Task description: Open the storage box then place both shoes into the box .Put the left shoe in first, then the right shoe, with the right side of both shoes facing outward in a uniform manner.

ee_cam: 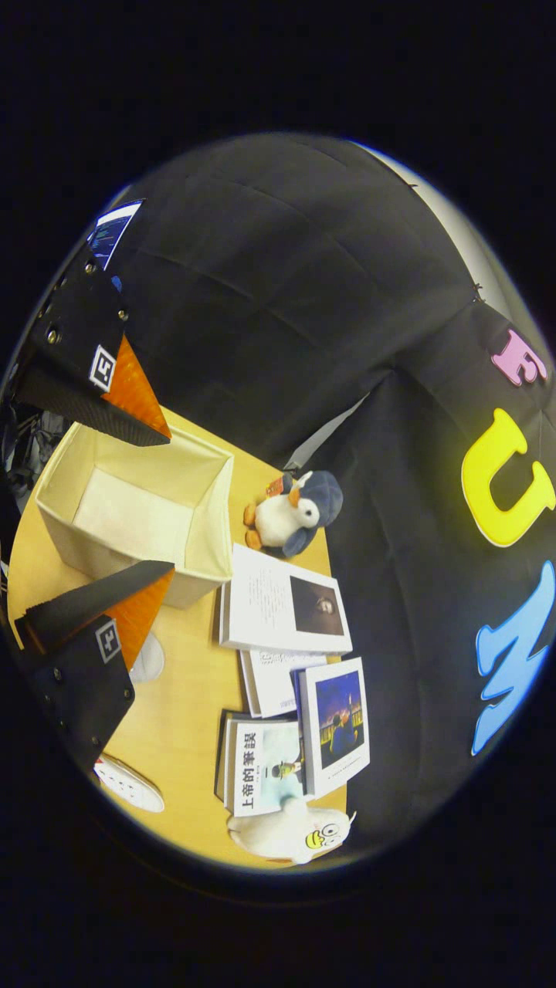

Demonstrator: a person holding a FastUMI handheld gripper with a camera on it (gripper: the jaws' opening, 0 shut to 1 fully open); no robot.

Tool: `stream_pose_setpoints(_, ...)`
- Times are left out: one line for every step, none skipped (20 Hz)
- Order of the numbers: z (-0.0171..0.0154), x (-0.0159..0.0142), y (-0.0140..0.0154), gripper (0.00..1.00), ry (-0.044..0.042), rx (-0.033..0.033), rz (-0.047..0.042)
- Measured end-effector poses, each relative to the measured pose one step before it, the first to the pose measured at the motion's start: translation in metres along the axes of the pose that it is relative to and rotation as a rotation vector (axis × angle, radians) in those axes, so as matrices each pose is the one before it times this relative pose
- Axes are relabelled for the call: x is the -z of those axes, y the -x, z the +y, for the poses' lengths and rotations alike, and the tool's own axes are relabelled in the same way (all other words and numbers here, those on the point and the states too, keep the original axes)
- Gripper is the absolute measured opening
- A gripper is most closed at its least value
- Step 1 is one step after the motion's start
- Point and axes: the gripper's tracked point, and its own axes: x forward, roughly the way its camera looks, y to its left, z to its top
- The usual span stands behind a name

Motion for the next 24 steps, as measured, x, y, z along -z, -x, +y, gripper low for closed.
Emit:
stream_pose_setpoints(-0.01058,0.00148,0.00384,0.91,-0.00418,0.01619,0.00002)
stream_pose_setpoints(-0.01104,0.00121,0.00337,0.91,-0.00563,0.01563,0.00052)
stream_pose_setpoints(-0.00919,0.00575,0.00463,0.91,-0.00454,0.01729,0.00365)
stream_pose_setpoints(-0.01037,0.00605,0.0038,0.91,-0.00057,0.01875,0.0063)
stream_pose_setpoints(-0.01104,0.00822,0.00313,0.91,0.00411,0.01924,0.0071)
stream_pose_setpoints(-0.0114,0.00768,0.00155,0.91,0.00388,0.02037,0.01423)
stream_pose_setpoints(-0.00993,0.01026,0.00394,0.91,-0.00051,0.01434,0.01615)
stream_pose_setpoints(-0.01186,0.0126,0.00205,0.91,-0.00211,0.01501,0.0212)
stream_pose_setpoints(-0.01041,0.01285,-0.00171,0.91,-0.00038,0.01814,0.02542)
stream_pose_setpoints(-0.00992,0.01277,-0.00282,0.91,-0.00127,0.01583,0.02913)
stream_pose_setpoints(-0.00674,0.01362,-0.00417,0.91,-0.00275,0.01262,0.0326)
stream_pose_setpoints(-0.00677,0.01221,-0.00321,0.91,0.00062,0.00938,0.03307)
stream_pose_setpoints(-0.00682,0.01213,-0.0031,0.91,-0.00035,0.01027,0.02952)
stream_pose_setpoints(-0.00593,0.00896,-0.00311,0.92,-0.00316,0.00547,0.02432)
stream_pose_setpoints(-0.00492,0.0085,-0.00444,0.92,-0.00377,0.00517,0.02202)
stream_pose_setpoints(-0.00523,0.00468,-0.00483,0.92,-0.00049,0.00823,0.01543)
stream_pose_setpoints(-0.00595,0.00516,-0.00485,0.92,0.005,0.01251,0.01321)
stream_pose_setpoints(-0.0054,0.00413,-0.00511,0.91,0.00609,0.01267,0.01443)
stream_pose_setpoints(-0.00427,0.00556,-0.00548,0.91,0.00533,0.00853,0.01557)
stream_pose_setpoints(-0.00384,0.00464,-0.00642,0.91,0.00751,0.01071,0.01923)
stream_pose_setpoints(-0.00444,0.00529,-0.00704,0.91,0.01585,0.01344,0.01708)
stream_pose_setpoints(-0.00359,0.00346,-0.00618,0.91,0.01894,0.01008,0.01546)
stream_pose_setpoints(-0.00269,0.00499,-0.00806,0.89,0.01906,0.01498,0.01629)
stream_pose_setpoints(-0.00275,0.00326,-0.00643,0.89,0.01777,0.01114,0.01586)
